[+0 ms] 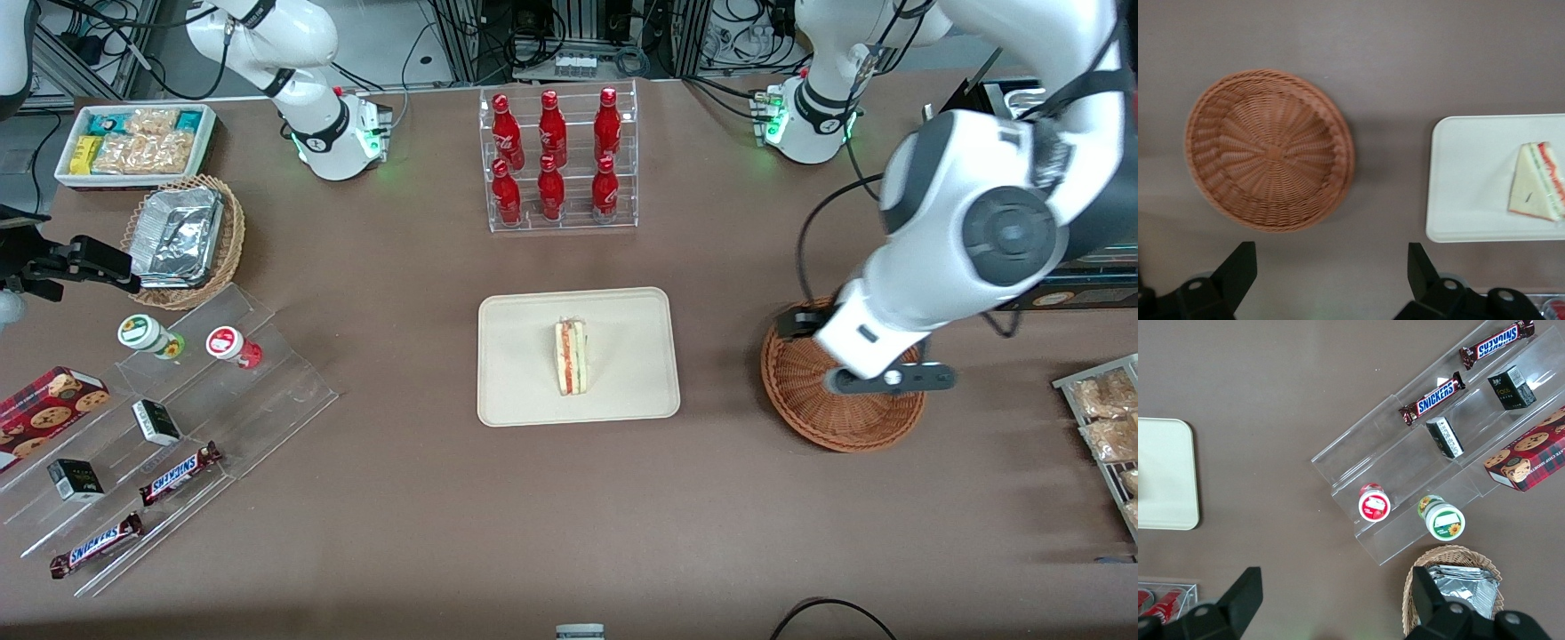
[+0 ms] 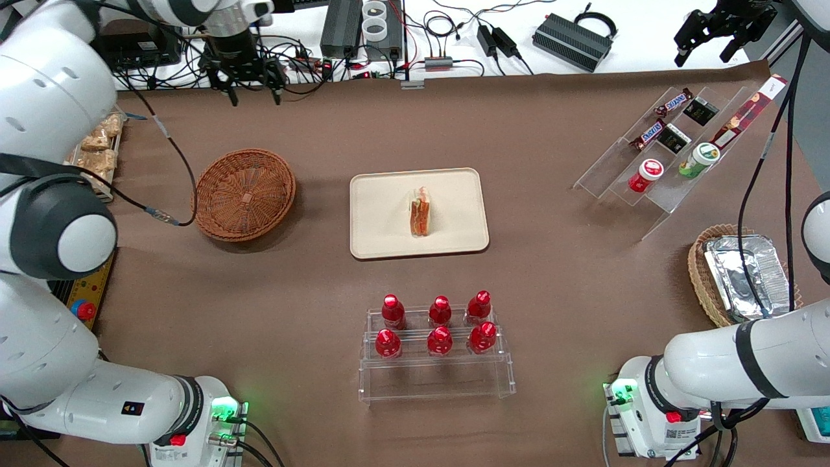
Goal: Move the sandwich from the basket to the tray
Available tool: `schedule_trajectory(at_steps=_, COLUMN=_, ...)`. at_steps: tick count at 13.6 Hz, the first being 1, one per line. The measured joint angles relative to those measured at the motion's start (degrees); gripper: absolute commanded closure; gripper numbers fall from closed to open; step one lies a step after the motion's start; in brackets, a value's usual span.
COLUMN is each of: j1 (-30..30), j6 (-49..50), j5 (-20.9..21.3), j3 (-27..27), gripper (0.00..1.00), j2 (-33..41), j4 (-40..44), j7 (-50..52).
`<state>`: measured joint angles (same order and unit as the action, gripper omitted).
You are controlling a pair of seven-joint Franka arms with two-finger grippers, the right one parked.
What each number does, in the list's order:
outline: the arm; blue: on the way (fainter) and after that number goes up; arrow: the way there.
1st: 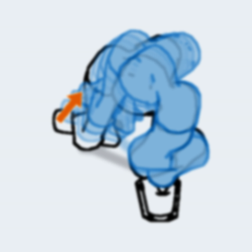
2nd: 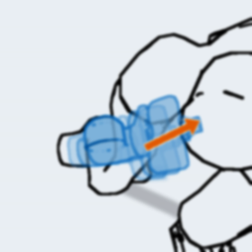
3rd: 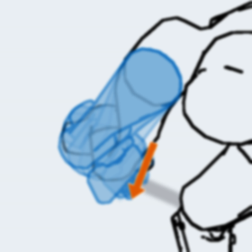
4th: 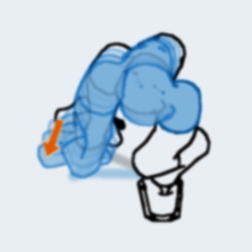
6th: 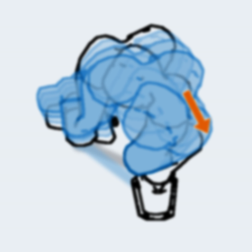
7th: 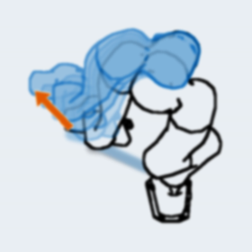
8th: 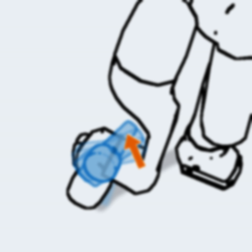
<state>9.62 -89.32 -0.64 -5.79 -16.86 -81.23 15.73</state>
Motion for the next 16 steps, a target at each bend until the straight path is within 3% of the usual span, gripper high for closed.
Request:
schedule_trajectory(at_steps=6, j1=-10.4, j6=7.5, j5=-1.9, j3=-2.4, gripper=0.00, j2=11.3, j4=-7.5, j7=-9.2)
schedule_trajectory(at_steps=11, j1=-11.3, j6=16.4, j5=-1.9, j3=-2.7, gripper=0.00, j2=15.0, j4=-5.8, j7=-10.5)
schedule_trajectory(at_steps=16, j1=-11.4, j6=18.1, j5=-0.8, j3=-2.6, gripper=0.00, j2=15.2, j4=-4.2, j7=-10.5)
